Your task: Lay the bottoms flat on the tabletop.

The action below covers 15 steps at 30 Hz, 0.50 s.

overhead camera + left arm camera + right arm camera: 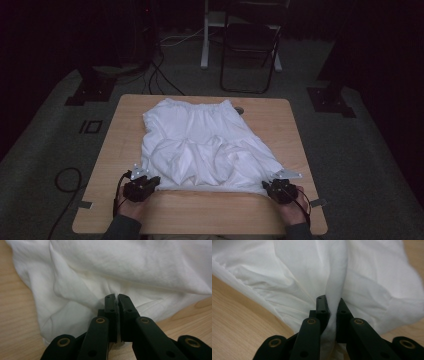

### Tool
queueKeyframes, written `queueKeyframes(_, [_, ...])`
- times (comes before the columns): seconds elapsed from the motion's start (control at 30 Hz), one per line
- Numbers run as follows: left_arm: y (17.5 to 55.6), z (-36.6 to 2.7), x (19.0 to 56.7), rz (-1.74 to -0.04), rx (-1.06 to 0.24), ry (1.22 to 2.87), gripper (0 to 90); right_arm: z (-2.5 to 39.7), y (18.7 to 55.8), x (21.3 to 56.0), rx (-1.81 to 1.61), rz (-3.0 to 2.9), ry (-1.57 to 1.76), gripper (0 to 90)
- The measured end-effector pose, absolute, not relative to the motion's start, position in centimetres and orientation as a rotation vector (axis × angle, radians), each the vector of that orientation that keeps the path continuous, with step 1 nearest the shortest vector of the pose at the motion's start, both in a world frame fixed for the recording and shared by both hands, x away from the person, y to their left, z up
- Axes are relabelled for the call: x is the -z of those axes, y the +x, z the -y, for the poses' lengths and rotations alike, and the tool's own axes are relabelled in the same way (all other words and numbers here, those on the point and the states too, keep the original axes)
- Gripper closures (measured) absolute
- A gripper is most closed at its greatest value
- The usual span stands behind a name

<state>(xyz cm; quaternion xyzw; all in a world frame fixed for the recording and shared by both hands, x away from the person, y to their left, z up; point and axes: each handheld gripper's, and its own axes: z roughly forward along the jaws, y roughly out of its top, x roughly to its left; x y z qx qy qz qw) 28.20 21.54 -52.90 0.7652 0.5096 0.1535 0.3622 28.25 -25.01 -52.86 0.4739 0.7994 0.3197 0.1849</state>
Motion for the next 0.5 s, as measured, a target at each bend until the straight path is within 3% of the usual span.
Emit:
queueKeyframes(0.1, [28.2, -21.5, 52.6, -1.327, -0.409, 1.970, 78.4, 24.8, 28.3, 52.8, -0.879, -2.269, 1.330, 82.2])
queueKeyframes(0.2, [28.0, -21.7, 51.1, -1.305, -0.437, 1.964, 63.1, 25.0, 28.3, 51.9, -0.910, -2.246, 1.314, 63.6])
queueKeyframes(0.27, [27.8, -21.9, 49.8, -1.280, -0.474, 1.952, 58.7, 25.2, 28.4, 51.0, -0.955, -2.210, 1.309, 54.8])
queueKeyframes(0.5, [28.8, -22.7, 46.4, -1.258, -0.555, 1.869, 49.7, 24.8, 29.5, 48.0, -1.030, -2.145, 1.268, 46.8])
